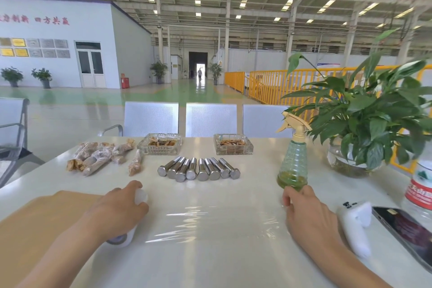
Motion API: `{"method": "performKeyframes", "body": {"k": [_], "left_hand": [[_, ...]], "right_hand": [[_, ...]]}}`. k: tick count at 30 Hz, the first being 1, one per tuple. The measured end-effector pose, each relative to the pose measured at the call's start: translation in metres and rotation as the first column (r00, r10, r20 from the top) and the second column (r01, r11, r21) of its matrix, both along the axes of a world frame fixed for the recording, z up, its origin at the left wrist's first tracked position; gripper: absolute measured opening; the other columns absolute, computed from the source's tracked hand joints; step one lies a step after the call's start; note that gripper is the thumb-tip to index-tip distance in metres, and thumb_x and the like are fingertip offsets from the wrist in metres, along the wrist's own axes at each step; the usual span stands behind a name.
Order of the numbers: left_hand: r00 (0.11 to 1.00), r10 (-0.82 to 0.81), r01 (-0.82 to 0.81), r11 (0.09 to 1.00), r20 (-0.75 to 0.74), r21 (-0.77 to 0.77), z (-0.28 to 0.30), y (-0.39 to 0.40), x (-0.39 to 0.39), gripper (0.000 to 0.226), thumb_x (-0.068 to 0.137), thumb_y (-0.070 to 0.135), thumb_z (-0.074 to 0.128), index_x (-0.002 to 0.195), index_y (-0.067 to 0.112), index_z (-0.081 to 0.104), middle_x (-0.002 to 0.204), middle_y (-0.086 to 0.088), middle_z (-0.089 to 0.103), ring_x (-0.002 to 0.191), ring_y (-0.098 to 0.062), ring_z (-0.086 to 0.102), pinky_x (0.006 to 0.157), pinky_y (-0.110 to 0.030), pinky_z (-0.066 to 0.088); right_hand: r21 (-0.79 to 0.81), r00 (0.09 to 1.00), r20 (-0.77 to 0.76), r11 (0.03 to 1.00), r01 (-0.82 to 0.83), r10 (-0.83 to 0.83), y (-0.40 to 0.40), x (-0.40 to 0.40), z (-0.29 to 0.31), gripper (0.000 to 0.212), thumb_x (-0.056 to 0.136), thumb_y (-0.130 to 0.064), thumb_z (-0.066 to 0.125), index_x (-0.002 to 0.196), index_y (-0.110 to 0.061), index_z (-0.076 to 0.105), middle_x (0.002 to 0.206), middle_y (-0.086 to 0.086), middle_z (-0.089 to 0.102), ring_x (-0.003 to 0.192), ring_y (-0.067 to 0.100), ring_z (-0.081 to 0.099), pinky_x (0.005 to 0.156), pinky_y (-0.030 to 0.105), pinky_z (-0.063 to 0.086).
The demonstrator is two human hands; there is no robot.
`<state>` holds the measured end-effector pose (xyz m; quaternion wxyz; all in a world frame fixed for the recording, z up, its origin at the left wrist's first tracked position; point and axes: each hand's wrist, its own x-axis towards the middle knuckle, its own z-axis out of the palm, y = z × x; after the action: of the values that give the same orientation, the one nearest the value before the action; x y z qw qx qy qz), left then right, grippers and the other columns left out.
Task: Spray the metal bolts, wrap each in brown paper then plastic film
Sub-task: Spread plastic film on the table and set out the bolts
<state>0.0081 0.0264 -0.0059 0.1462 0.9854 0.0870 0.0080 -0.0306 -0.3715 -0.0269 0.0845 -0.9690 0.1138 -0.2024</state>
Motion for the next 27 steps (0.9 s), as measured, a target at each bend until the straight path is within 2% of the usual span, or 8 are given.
{"method": "performKeyframes", "body": {"k": [6,13,17,19,21,22,25,27], "left_hand": [[0.999,-0.019,0.019,1.000,0.026,-0.014,-0.003,-0.001,-0.003,0.047,0.093,0.052,0.044,0.138,0.047,0.031,0.102,0.006,0.046,0.098,-0.021,0.051,0.081,-0.034,0.040],[0.998,-0.035,0.039,0.997,0.061,-0.065,0.002,-0.002,-0.012,0.033,0.096,0.047,0.046,0.128,0.047,0.036,0.096,0.007,0.054,0.086,-0.013,0.058,0.075,-0.031,0.045],[0.998,-0.031,0.034,0.998,0.050,-0.057,0.007,-0.007,-0.018,0.030,0.097,0.045,0.046,0.125,0.046,0.037,0.096,0.005,0.055,0.079,-0.013,0.059,0.067,-0.030,0.044],[0.999,-0.020,0.022,0.997,0.027,-0.070,0.010,-0.009,-0.020,0.030,0.094,0.046,0.050,0.122,0.045,0.040,0.095,0.003,0.054,0.067,-0.014,0.061,0.059,-0.028,0.046],[1.000,0.000,0.000,0.992,-0.004,-0.127,0.015,-0.011,-0.024,0.038,0.087,0.050,0.063,0.117,0.045,0.041,0.097,0.000,0.054,0.052,-0.017,0.064,0.048,-0.026,0.049],[1.000,0.013,-0.016,0.987,-0.021,-0.158,0.017,-0.011,-0.026,0.047,0.080,0.054,0.071,0.115,0.045,0.041,0.099,-0.001,0.054,0.050,-0.018,0.066,0.045,-0.027,0.050],[0.997,0.046,-0.057,0.984,-0.069,-0.167,0.024,-0.012,-0.030,0.071,0.068,0.057,0.083,0.124,0.045,0.040,0.103,0.000,0.051,0.069,-0.025,0.071,0.050,-0.035,0.060],[0.995,0.053,-0.065,0.986,-0.079,-0.155,0.028,-0.012,-0.032,0.082,0.069,0.055,0.083,0.136,0.042,0.037,0.104,0.002,0.048,0.071,-0.025,0.072,0.053,-0.035,0.061]], "right_hand": [[0.041,1.000,0.028,0.999,0.003,-0.005,-0.007,0.003,-0.003,0.020,0.093,-0.020,0.046,0.087,-0.036,0.057,0.105,-0.011,0.053,0.087,0.018,0.057,0.064,0.030,0.043],[-0.127,0.999,0.001,0.991,-0.042,0.042,-0.011,0.004,-0.005,0.018,0.098,-0.030,0.041,0.101,-0.038,0.057,0.106,-0.014,0.056,0.098,0.012,0.052,0.067,0.030,0.046],[-0.110,0.997,0.003,0.991,-0.079,0.080,-0.017,0.000,-0.005,0.018,0.101,-0.033,0.041,0.103,-0.041,0.058,0.105,-0.017,0.055,0.099,0.010,0.051,0.067,0.030,0.047],[-0.081,0.996,0.017,0.992,-0.091,0.093,-0.019,-0.003,-0.007,0.018,0.101,-0.034,0.041,0.102,-0.042,0.058,0.102,-0.016,0.053,0.097,0.011,0.051,0.066,0.030,0.048],[-0.059,0.995,0.016,0.994,-0.097,0.098,-0.019,-0.003,-0.008,0.019,0.101,-0.033,0.041,0.100,-0.043,0.058,0.102,-0.015,0.053,0.096,0.012,0.050,0.066,0.030,0.048],[-0.040,0.995,0.015,0.994,-0.100,0.101,-0.019,-0.002,-0.008,0.020,0.101,-0.032,0.042,0.099,-0.043,0.059,0.102,-0.016,0.053,0.096,0.012,0.050,0.066,0.030,0.048],[0.041,0.994,0.016,0.993,-0.109,0.109,-0.021,0.000,-0.008,0.023,0.100,-0.030,0.045,0.093,-0.044,0.061,0.102,-0.018,0.055,0.096,0.012,0.050,0.069,0.030,0.048],[0.092,0.993,0.003,0.988,-0.122,0.122,-0.023,0.001,-0.008,0.025,0.099,-0.028,0.047,0.089,-0.045,0.062,0.101,-0.018,0.055,0.097,0.011,0.050,0.072,0.031,0.049]]}}
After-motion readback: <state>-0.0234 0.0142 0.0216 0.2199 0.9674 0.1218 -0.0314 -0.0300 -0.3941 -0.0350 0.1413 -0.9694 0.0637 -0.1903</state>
